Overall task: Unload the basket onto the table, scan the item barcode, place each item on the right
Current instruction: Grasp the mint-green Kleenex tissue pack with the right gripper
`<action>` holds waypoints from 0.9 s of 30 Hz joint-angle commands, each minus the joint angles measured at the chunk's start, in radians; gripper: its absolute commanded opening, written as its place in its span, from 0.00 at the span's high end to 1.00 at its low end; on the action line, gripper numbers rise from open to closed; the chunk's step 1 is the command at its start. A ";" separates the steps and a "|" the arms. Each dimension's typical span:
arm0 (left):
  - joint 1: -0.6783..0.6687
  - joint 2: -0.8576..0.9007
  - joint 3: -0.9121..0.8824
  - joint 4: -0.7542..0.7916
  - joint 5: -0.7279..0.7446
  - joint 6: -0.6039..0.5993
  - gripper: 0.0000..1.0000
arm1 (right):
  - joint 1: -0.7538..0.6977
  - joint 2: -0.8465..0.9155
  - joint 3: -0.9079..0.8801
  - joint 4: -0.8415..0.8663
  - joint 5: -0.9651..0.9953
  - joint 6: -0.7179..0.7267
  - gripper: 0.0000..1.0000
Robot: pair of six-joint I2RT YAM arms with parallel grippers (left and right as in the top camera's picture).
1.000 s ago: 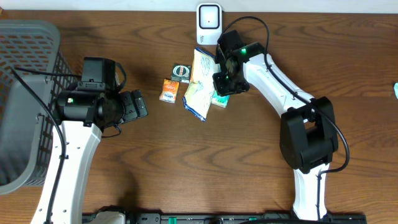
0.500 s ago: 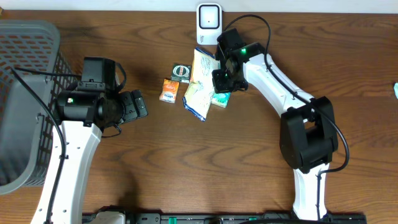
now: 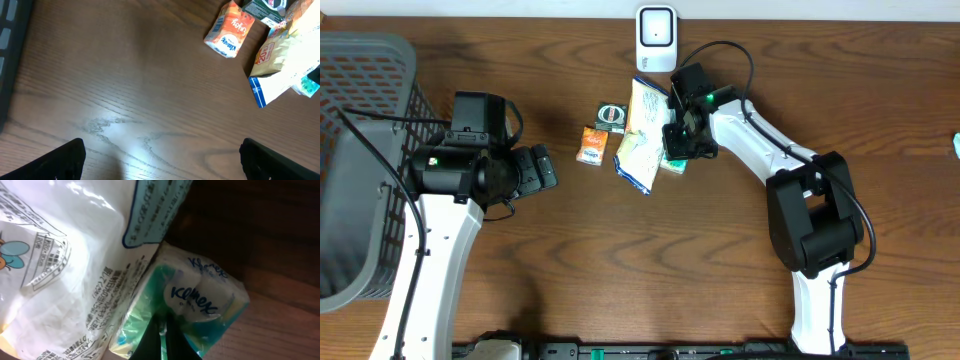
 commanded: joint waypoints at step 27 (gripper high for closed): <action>0.005 0.000 0.001 -0.005 -0.003 -0.009 0.02 | -0.046 0.024 0.169 -0.386 0.120 -0.033 0.43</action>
